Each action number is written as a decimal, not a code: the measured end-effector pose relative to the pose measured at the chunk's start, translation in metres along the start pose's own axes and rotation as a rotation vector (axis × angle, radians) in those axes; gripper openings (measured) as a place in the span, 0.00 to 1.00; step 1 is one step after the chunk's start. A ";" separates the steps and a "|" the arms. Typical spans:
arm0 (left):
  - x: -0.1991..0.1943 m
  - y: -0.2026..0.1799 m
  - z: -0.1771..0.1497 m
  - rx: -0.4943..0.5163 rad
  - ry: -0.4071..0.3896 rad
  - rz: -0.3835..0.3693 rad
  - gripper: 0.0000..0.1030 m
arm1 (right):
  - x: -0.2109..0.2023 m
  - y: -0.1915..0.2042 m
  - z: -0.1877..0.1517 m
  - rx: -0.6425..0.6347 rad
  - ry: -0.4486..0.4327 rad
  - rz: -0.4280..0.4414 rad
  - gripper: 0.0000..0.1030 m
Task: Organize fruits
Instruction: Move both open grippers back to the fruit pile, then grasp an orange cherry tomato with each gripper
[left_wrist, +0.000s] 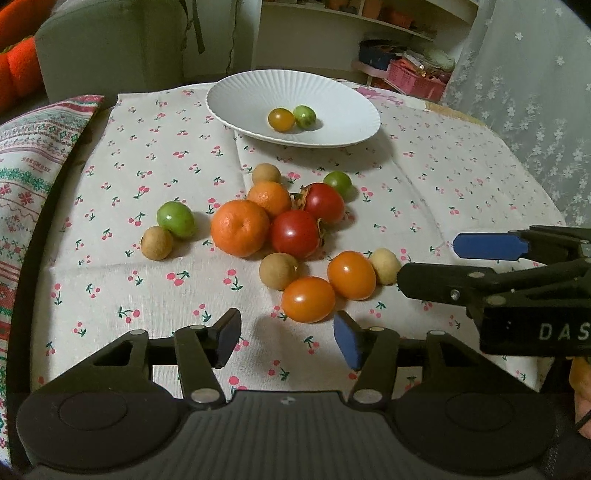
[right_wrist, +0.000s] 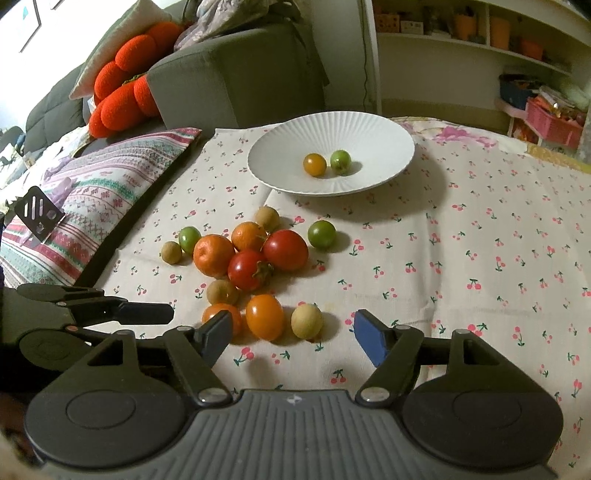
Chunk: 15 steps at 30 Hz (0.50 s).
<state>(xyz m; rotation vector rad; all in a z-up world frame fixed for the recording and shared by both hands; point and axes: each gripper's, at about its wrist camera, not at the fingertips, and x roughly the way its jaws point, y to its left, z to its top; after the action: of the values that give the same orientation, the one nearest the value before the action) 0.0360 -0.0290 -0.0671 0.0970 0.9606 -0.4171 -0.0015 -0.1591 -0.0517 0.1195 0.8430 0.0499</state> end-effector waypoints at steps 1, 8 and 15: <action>0.001 0.000 0.000 -0.001 0.003 0.002 0.57 | 0.000 0.000 0.000 0.000 0.001 0.000 0.67; 0.005 -0.002 -0.001 0.007 0.013 0.019 0.67 | 0.004 -0.002 -0.002 0.003 0.015 -0.001 0.69; 0.010 -0.005 -0.001 0.025 0.015 0.031 0.77 | 0.010 -0.002 -0.001 0.005 0.018 -0.007 0.82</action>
<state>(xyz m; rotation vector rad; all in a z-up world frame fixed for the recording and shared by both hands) 0.0382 -0.0360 -0.0754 0.1375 0.9680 -0.4003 0.0043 -0.1600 -0.0597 0.1214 0.8618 0.0425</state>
